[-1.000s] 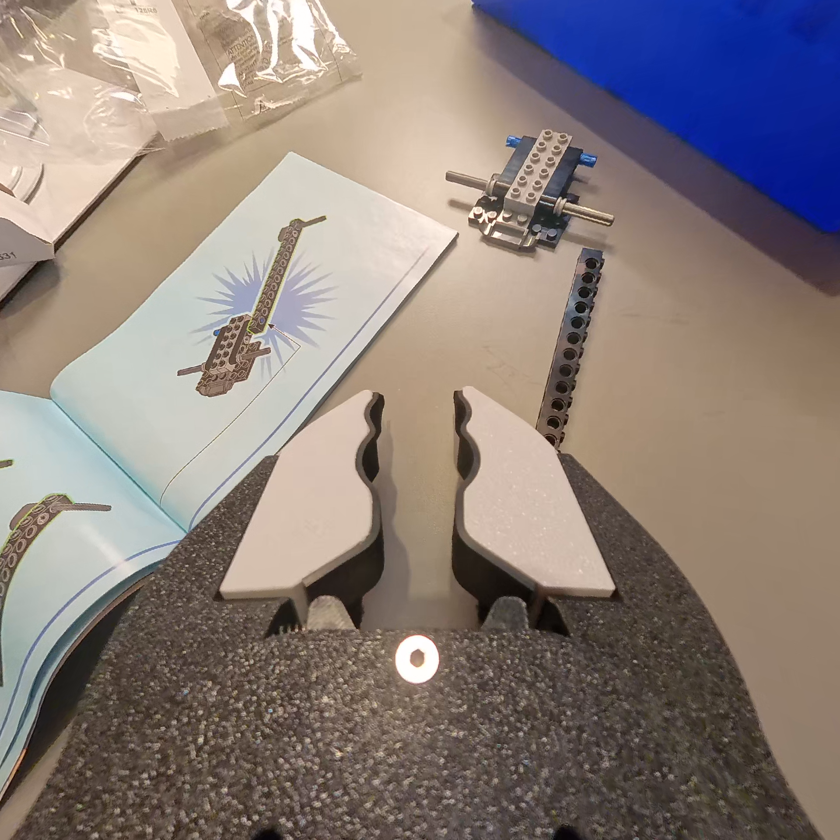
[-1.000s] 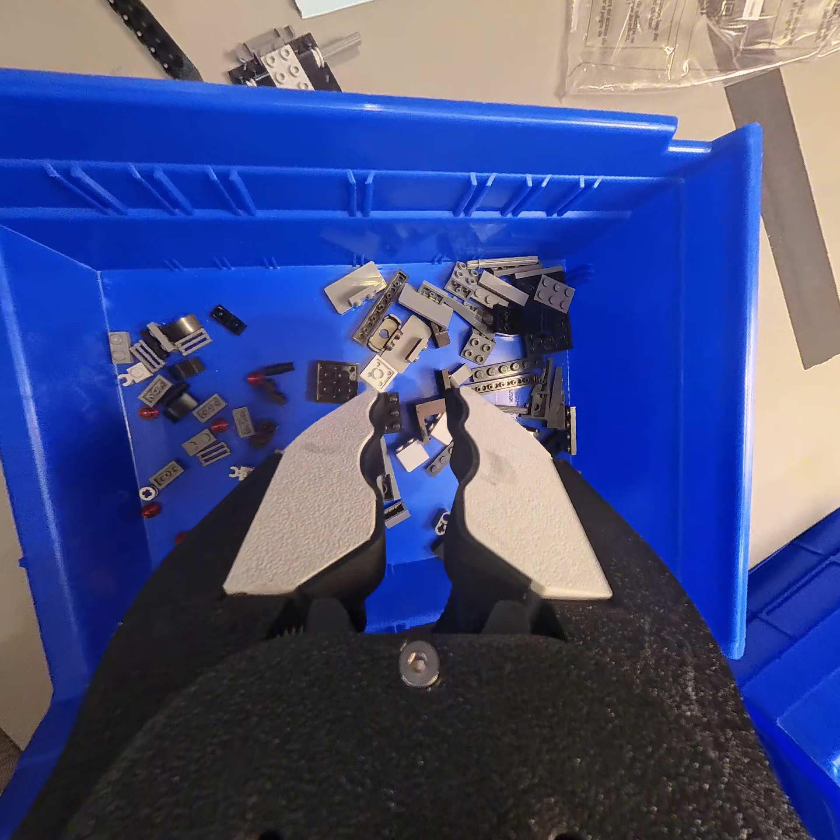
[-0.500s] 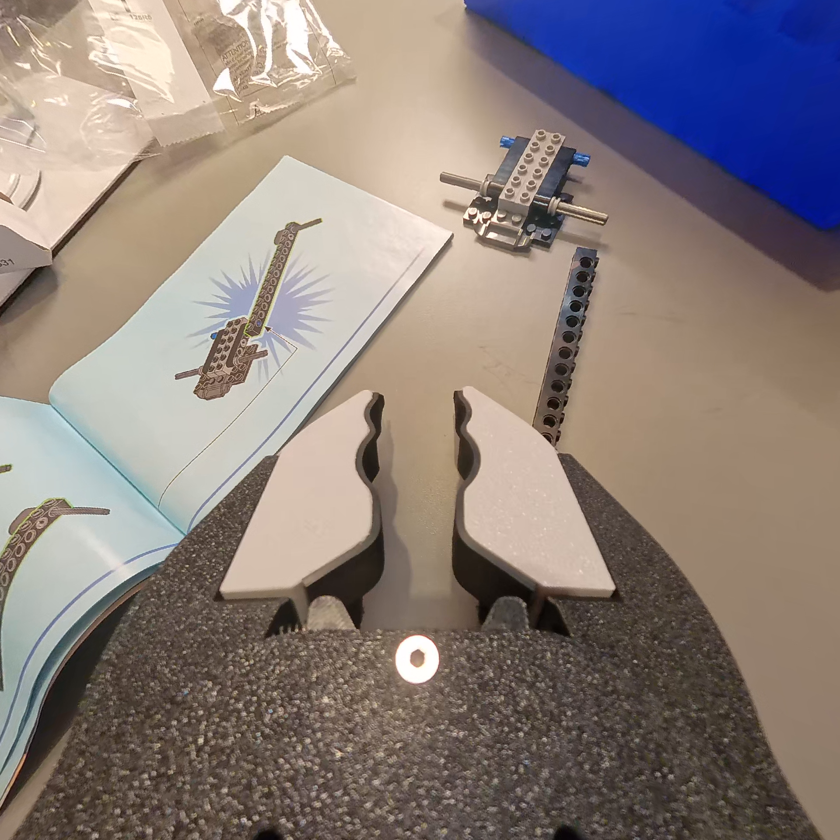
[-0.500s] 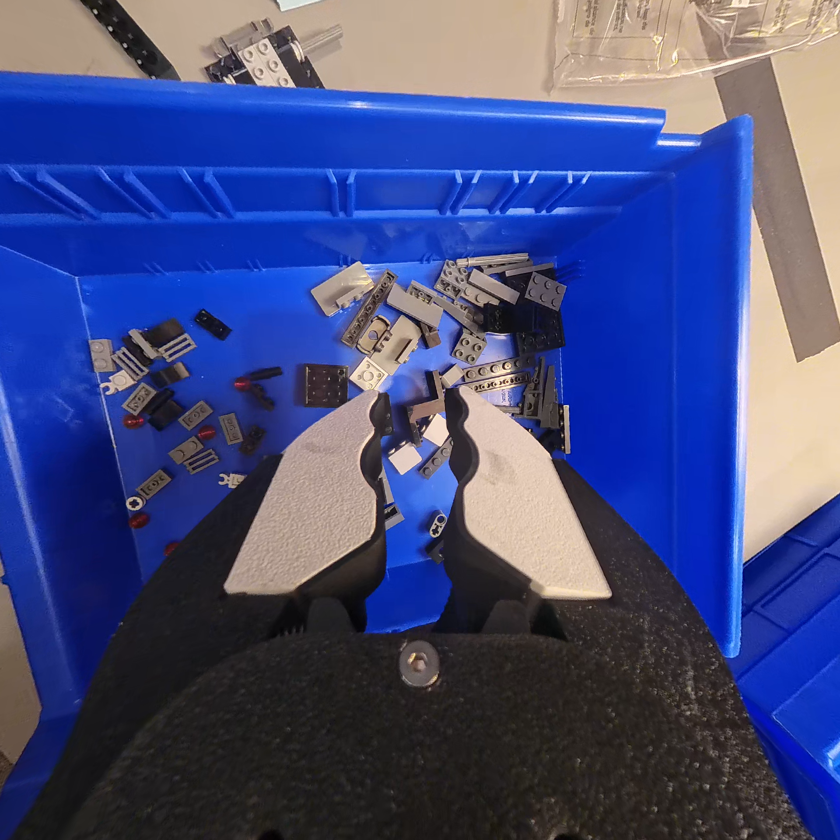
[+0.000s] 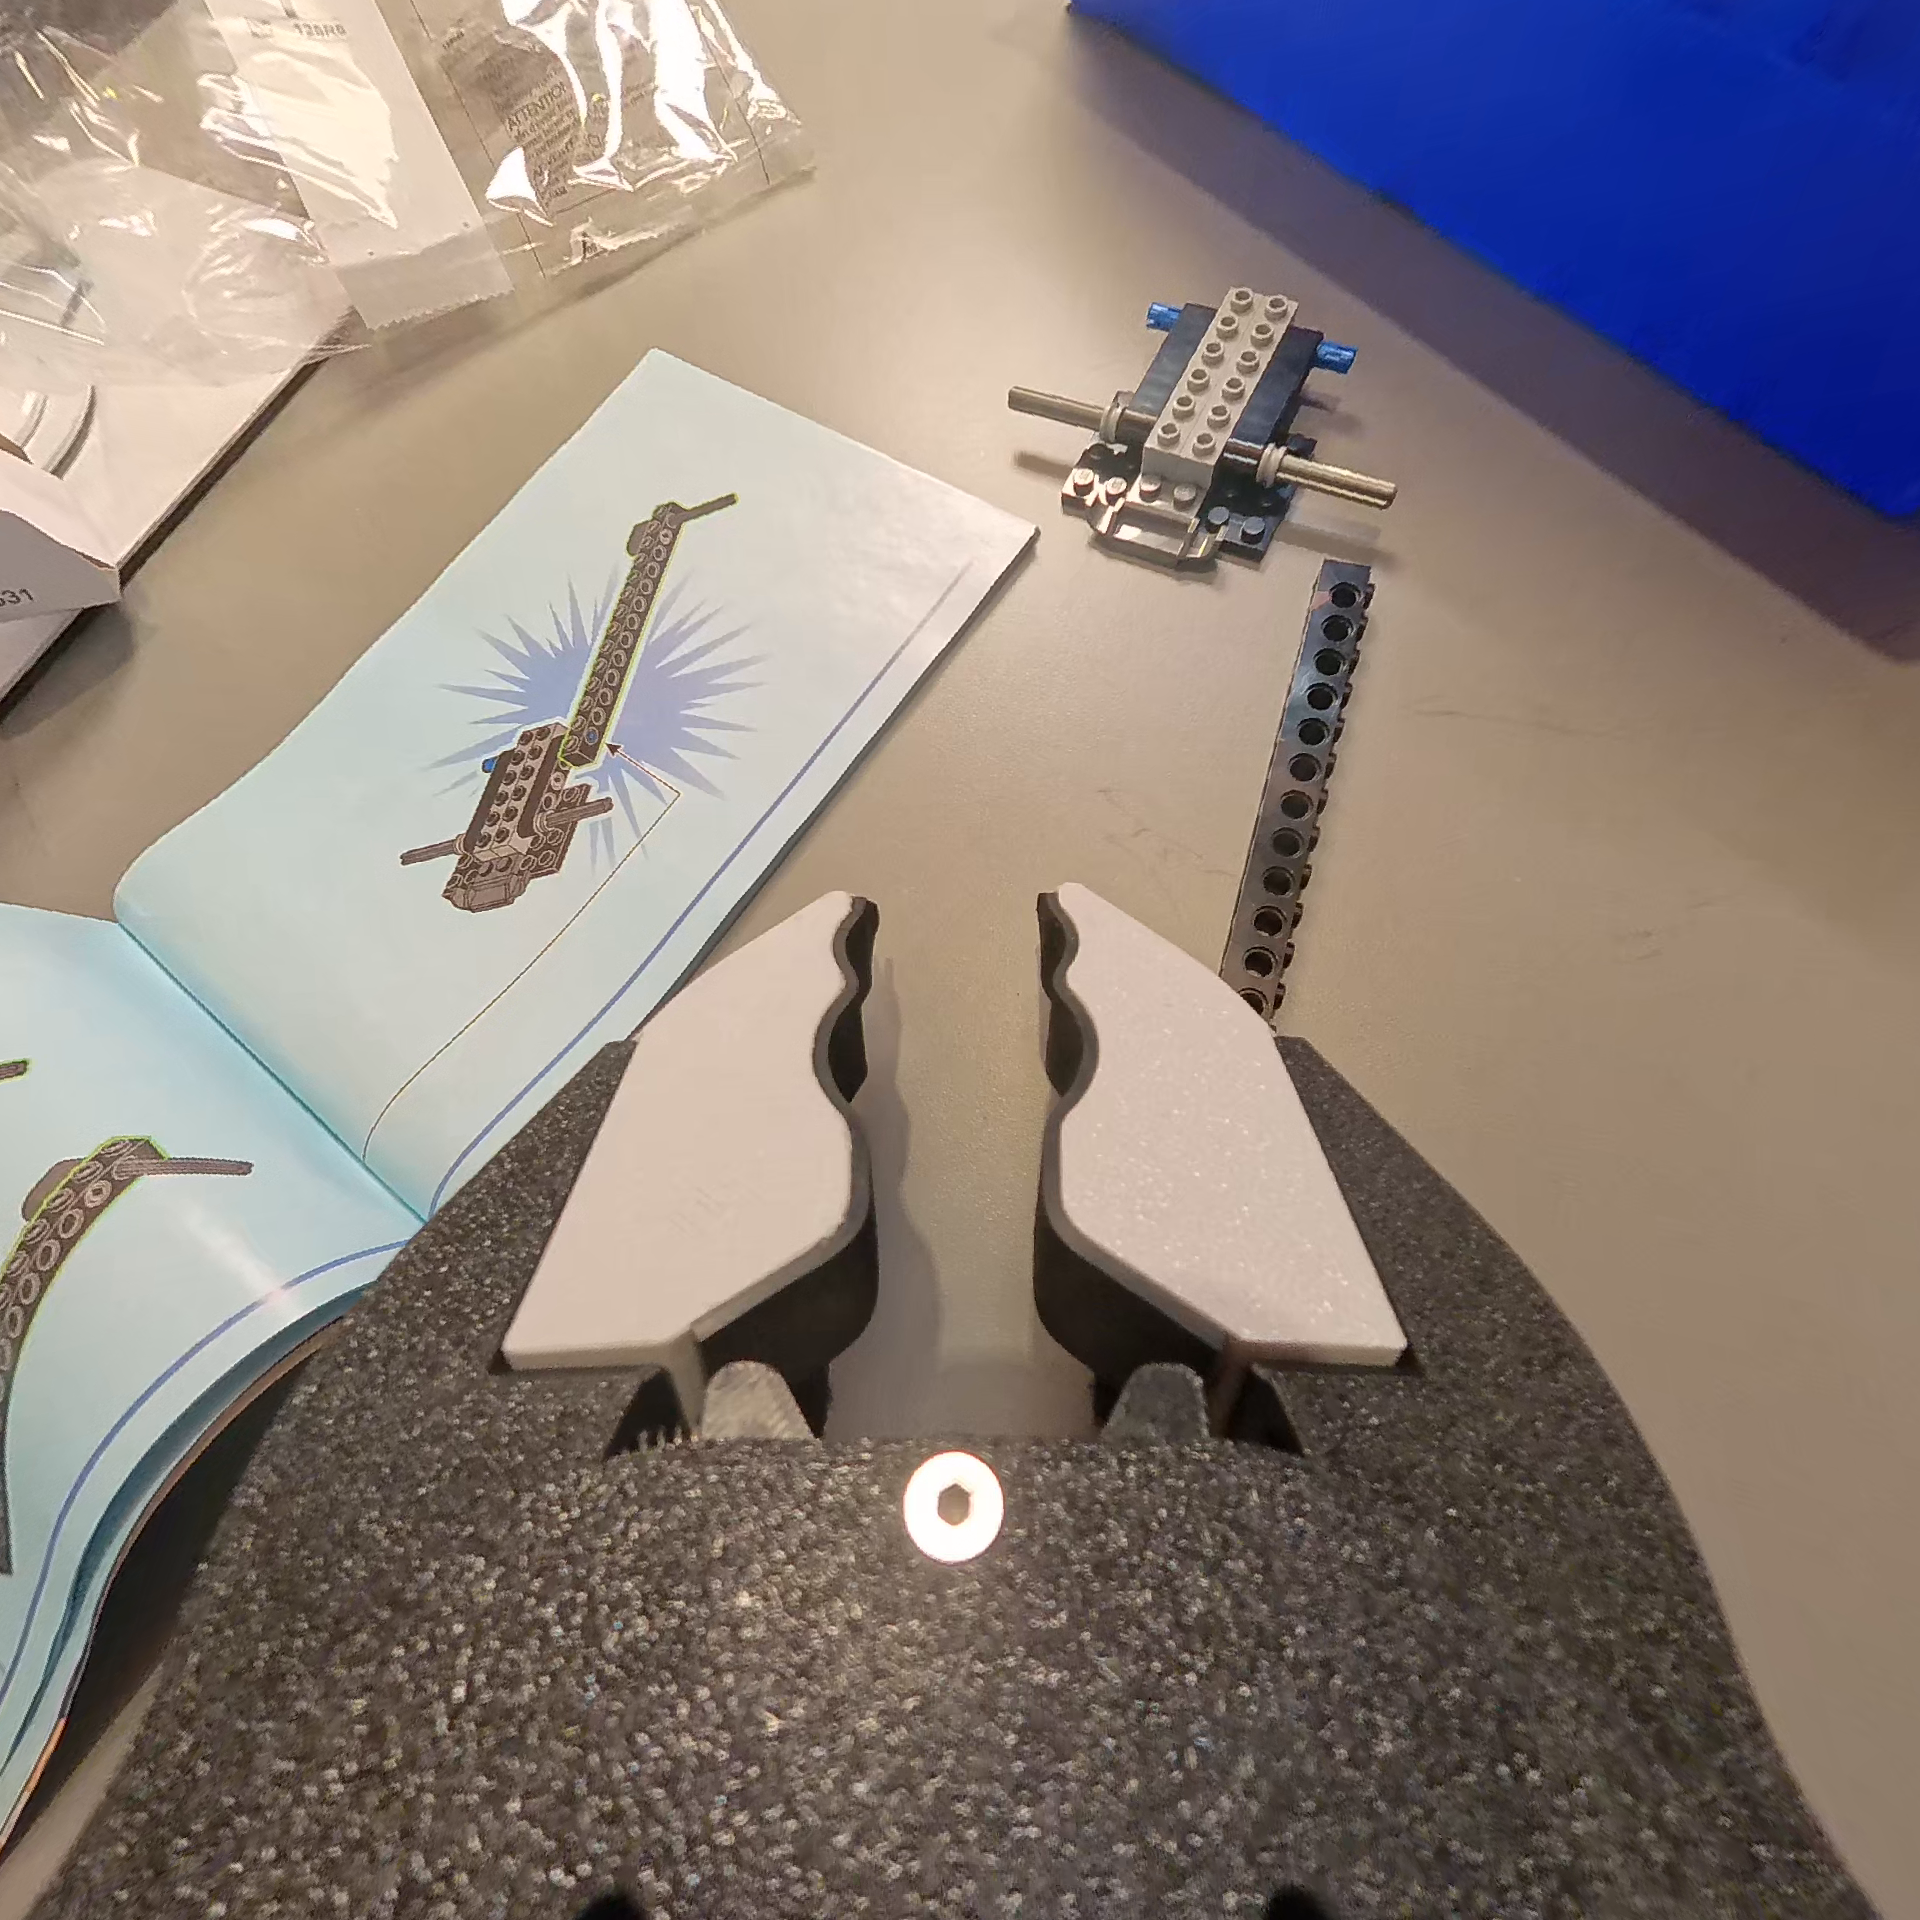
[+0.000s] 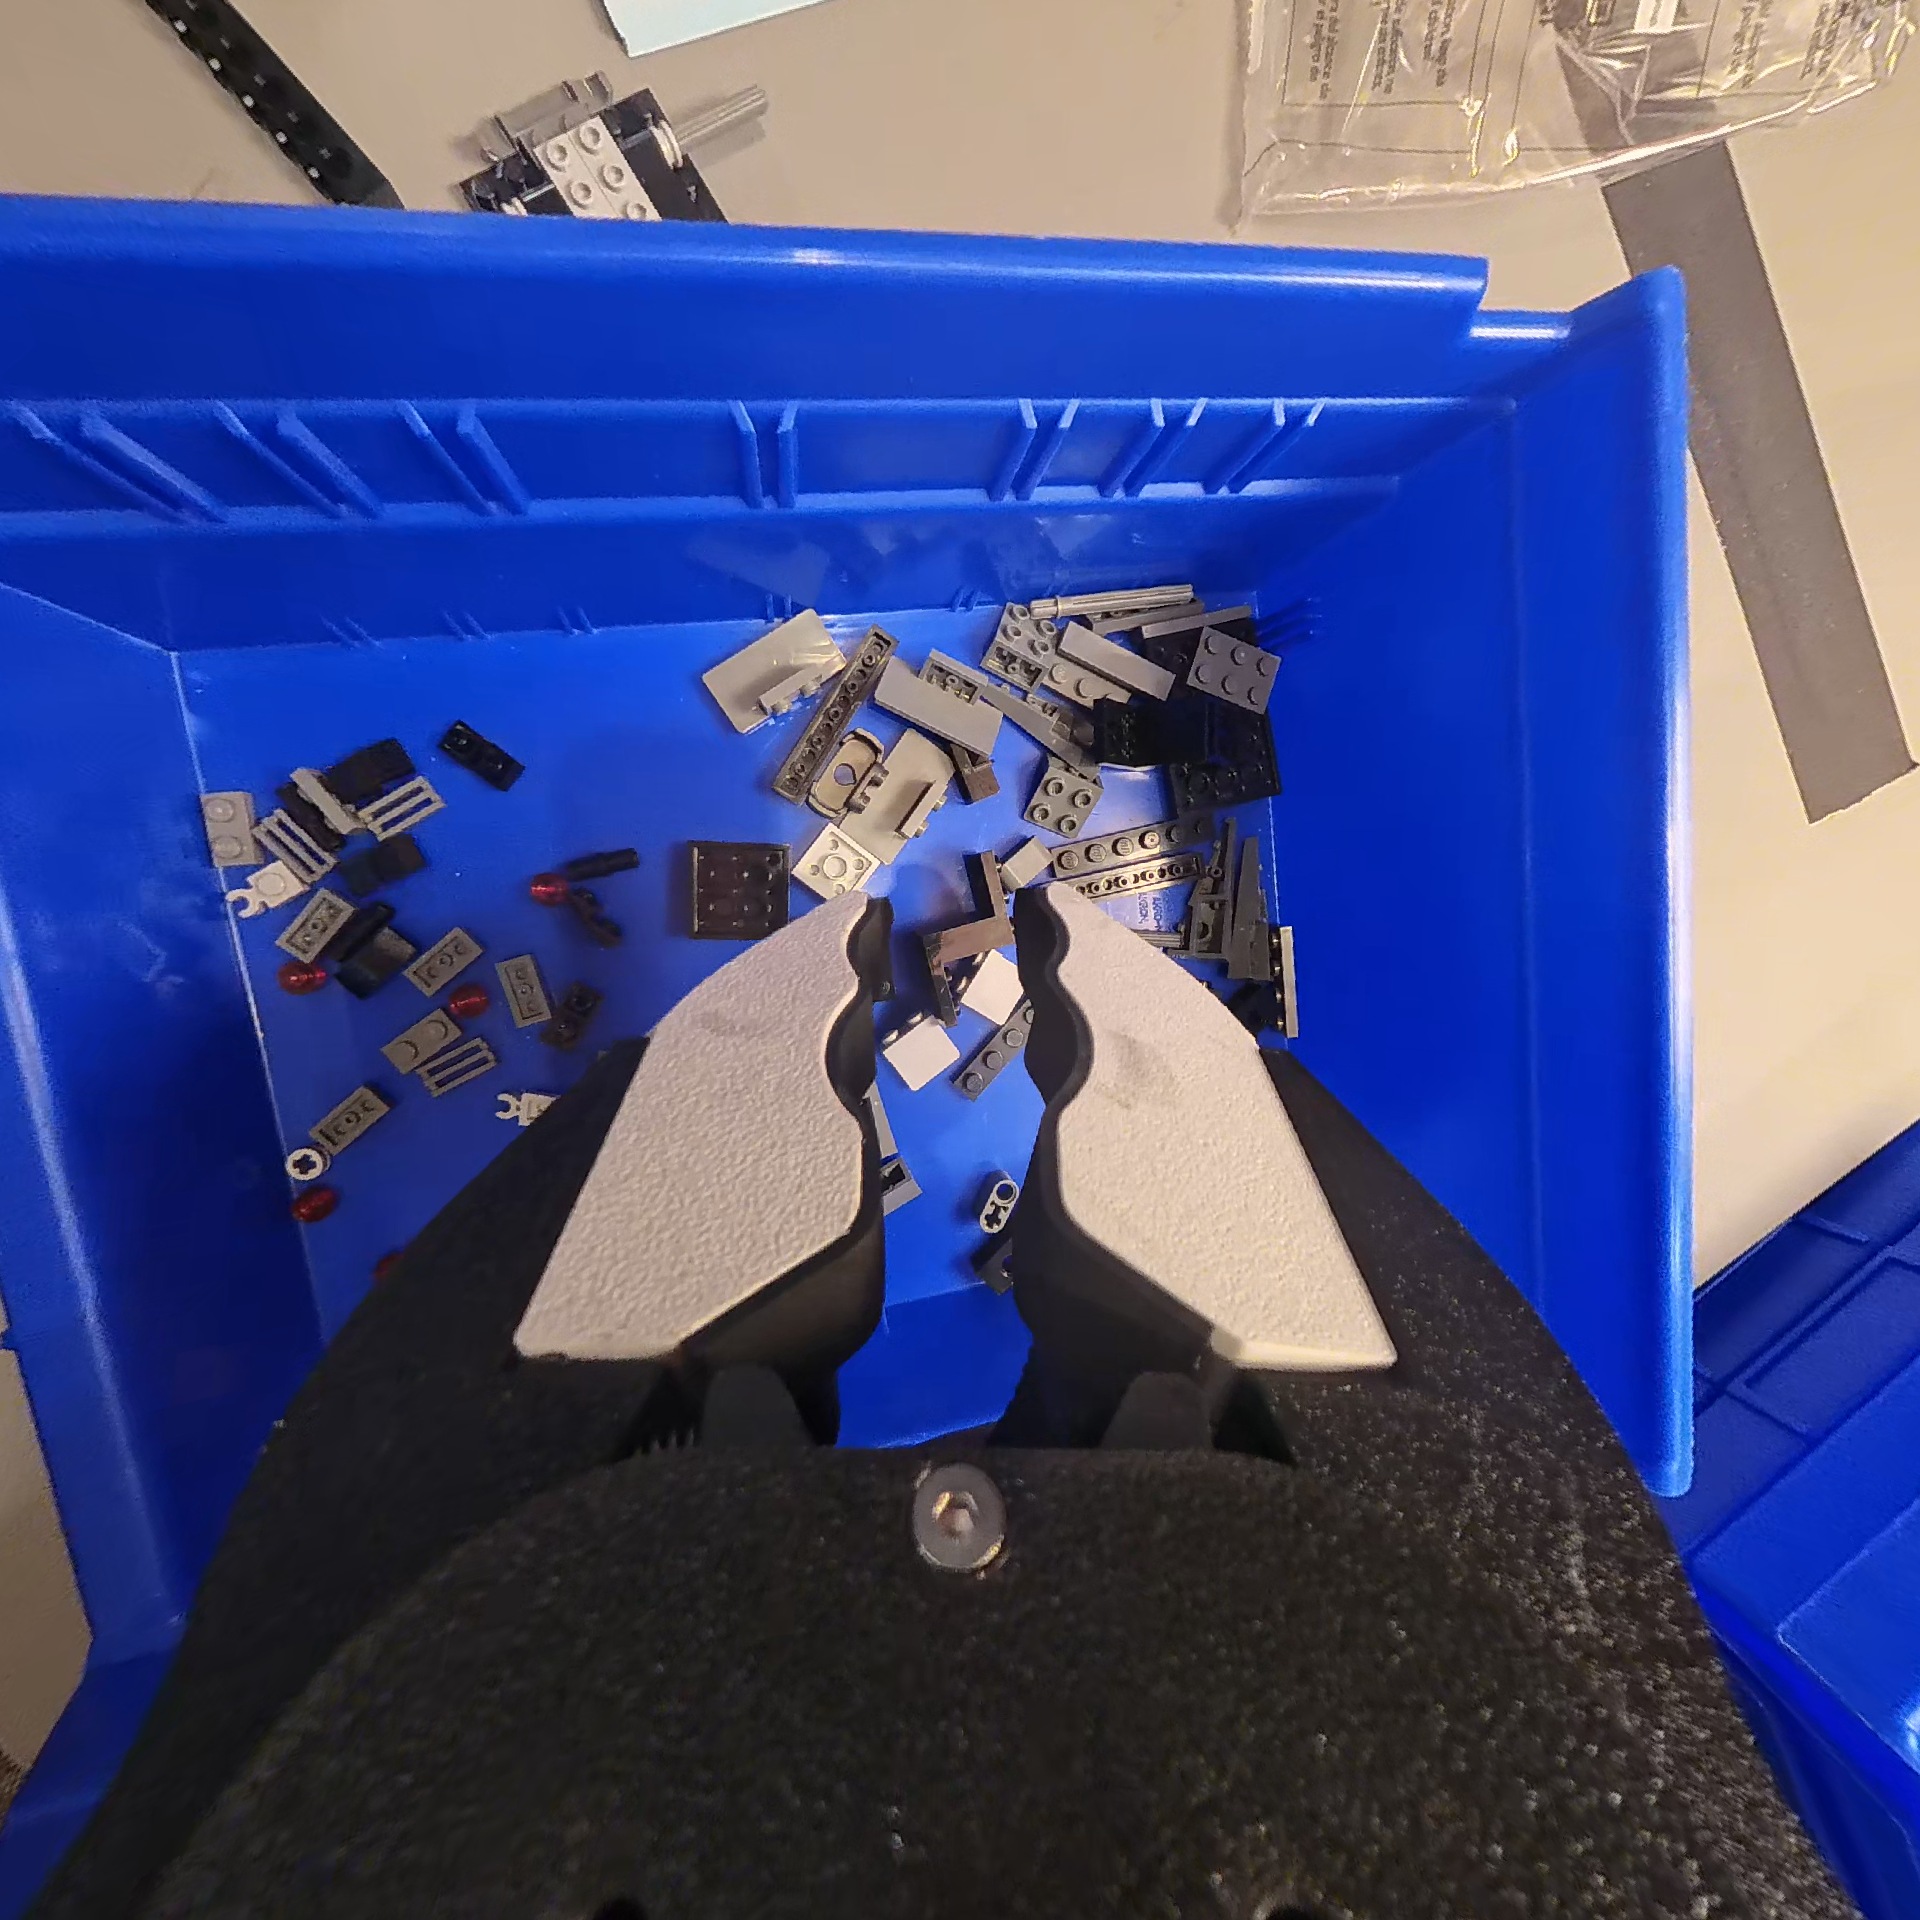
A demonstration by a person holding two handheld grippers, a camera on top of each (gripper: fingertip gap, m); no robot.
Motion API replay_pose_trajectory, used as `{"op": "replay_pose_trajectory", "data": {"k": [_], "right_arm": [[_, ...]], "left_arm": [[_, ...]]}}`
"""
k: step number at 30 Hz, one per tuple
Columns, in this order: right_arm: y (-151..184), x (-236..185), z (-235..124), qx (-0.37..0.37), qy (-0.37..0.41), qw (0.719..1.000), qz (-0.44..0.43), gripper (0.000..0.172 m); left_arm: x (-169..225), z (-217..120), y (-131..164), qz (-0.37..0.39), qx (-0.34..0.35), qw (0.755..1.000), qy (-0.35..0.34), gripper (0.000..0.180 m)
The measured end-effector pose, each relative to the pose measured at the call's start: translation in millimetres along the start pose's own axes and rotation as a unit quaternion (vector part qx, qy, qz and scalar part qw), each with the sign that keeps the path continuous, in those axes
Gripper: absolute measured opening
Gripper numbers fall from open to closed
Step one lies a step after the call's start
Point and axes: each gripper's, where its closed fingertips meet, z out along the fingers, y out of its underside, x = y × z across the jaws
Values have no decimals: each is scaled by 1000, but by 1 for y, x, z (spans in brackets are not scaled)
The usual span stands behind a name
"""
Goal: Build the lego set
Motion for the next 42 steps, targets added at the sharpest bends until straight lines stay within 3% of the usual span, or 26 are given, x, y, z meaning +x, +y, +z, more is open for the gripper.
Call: {"op": "replay_pose_trajectory", "data": {"k": [34,42], "right_arm": [[1,5,-3,9,7,1000,24,25],[11,13,0,-21,16,998,63,25]], "left_arm": [[1,3,3,13,-13,1000,-7,31],[-3,-7,-5,11,27,999,-31,31]]}}
